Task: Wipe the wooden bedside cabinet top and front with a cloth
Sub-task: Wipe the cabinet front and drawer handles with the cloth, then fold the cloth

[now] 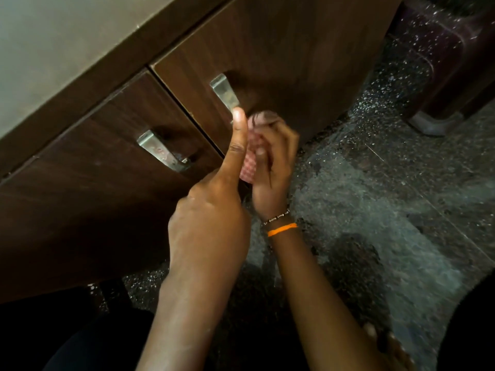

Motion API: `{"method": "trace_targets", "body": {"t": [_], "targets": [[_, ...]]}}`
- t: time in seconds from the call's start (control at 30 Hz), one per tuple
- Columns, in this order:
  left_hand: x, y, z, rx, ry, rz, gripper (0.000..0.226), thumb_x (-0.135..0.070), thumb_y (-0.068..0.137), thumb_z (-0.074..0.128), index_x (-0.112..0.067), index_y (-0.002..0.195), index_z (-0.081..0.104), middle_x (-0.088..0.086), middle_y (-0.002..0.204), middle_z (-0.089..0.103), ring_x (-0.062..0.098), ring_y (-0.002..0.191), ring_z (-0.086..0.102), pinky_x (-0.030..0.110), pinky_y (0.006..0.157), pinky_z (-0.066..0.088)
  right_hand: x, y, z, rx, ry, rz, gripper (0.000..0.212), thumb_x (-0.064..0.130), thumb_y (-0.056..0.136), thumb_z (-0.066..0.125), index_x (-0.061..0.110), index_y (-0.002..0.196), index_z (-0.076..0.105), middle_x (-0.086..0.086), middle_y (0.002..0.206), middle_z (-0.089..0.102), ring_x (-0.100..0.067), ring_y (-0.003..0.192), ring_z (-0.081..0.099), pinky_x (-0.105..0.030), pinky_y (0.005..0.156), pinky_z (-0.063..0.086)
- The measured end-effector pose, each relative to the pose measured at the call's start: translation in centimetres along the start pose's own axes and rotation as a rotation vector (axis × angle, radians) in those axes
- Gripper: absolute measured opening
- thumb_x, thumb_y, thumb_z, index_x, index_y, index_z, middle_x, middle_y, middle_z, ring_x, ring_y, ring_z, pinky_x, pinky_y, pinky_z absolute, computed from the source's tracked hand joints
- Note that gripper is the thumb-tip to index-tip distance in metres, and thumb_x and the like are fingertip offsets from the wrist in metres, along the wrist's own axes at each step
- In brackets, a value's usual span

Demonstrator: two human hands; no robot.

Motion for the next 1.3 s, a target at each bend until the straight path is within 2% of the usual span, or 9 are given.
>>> {"method": "trace_targets", "body": {"t": [0.2,0.3,0.43,0.6,0.8,0.97,1.07,1.2,1.3], "targets": [[0.0,-0.4,-0.1,-0.036,0.012,-0.012,0.095,-0.001,0.084,0.037,-0.061,0.129,-0.021,-0.005,0.084,0.060,0.024,0.071,0.057,0.039,0.065,0.044,-10.2,-6.6,-0.1,0.279,-0.173,0.305,0.035,0.015,0.095,0.031,0.001,0.103,0.062,0.000,0.110,0.043,-0.020,0.107,0.049,-0.021,0.097,0.038],[0.1,-1.5,0.5,-0.063,0.051,0.027,0.092,0.001,0.084,0.038,-0.054,0.138,-0.012,-0.006,0.086,0.057,0.018,0.069,0.057,0.035,0.062,0.046,-12.3,-6.8,-0.5,0.448,-0.342,0.339,0.043,0.003,0.074,0.031,0.002,0.100,0.065,-0.008,0.107,0.051,-0.021,0.103,0.049,-0.016,0.089,0.036],[3.7,-3.4,3.8,0.242,0.150,-0.143,0.067,-0.013,0.091,0.040,-0.049,0.141,0.014,-0.002,0.126,0.052,0.028,0.106,0.056,0.038,0.084,0.046,-10.1,-6.8,-1.0,0.378,-0.196,0.387,0.042,-0.007,0.071,0.035,0.009,0.096,0.064,-0.002,0.107,0.050,-0.017,0.108,0.056,-0.029,0.100,0.045],[9.0,-3.7,3.9,0.389,0.175,-0.349,0.042,-0.021,0.091,0.042,-0.036,0.130,0.048,0.007,0.133,0.053,0.032,0.120,0.049,0.037,0.093,0.041,0.2,-6.5,0.4,0.240,-0.154,0.032,0.023,0.021,0.097,0.039,0.014,0.105,0.060,0.000,0.110,0.042,-0.020,0.105,0.048,-0.015,0.094,0.035],[8.8,-2.6,4.1,0.370,0.016,-0.367,0.045,-0.024,0.093,0.043,-0.041,0.135,0.040,0.006,0.137,0.050,0.032,0.123,0.047,0.040,0.100,0.041,-0.7,-6.0,3.8,0.336,-0.479,-0.320,0.043,-0.002,0.080,0.058,0.023,0.114,0.050,-0.005,0.118,0.037,-0.026,0.102,0.043,-0.034,0.086,0.041],[9.1,-2.3,5.3,0.430,0.000,-0.370,0.046,-0.028,0.094,0.041,-0.042,0.137,0.035,0.004,0.139,0.049,0.030,0.125,0.046,0.040,0.102,0.040,-9.2,-7.9,2.1,0.503,-0.664,0.063,0.016,0.007,0.093,0.050,0.022,0.099,0.053,0.003,0.105,0.051,0.007,0.094,0.050,-0.027,0.087,0.038],[9.2,-2.6,4.8,0.430,-0.044,-0.403,0.046,-0.027,0.094,0.041,-0.041,0.138,0.035,0.004,0.137,0.051,0.031,0.122,0.048,0.042,0.102,0.040,-11.0,-8.7,1.6,0.567,-0.586,0.229,0.032,-0.012,0.079,0.047,0.004,0.105,0.055,-0.016,0.116,0.047,-0.014,0.104,0.048,-0.021,0.098,0.039],[6.2,-3.1,3.1,0.502,-0.067,-0.395,0.042,-0.021,0.093,0.041,-0.029,0.134,0.044,0.010,0.136,0.052,0.032,0.123,0.048,0.040,0.102,0.040,-10.7,-8.4,-1.2,0.274,-0.129,0.855,0.030,-0.019,0.077,0.040,0.006,0.079,0.057,-0.015,0.096,0.057,-0.019,0.096,0.053,-0.017,0.080,0.044],[1.5,-3.4,0.5,0.584,-0.268,-0.315,0.044,-0.007,0.088,0.038,-0.025,0.124,0.058,0.011,0.126,0.060,0.032,0.112,0.057,0.042,0.093,0.047,-5.9,-8.9,-3.9,0.086,0.136,1.316,0.033,-0.014,0.085,0.039,0.014,0.089,0.057,-0.005,0.078,0.060,-0.020,0.079,0.053,-0.027,0.070,0.043]]}}
Point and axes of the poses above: each hand's wrist, its own y-axis towards the middle knuckle, its own z-axis out of the palm, x = y × z, the point moved 8 cm from there along y, towards the middle knuckle
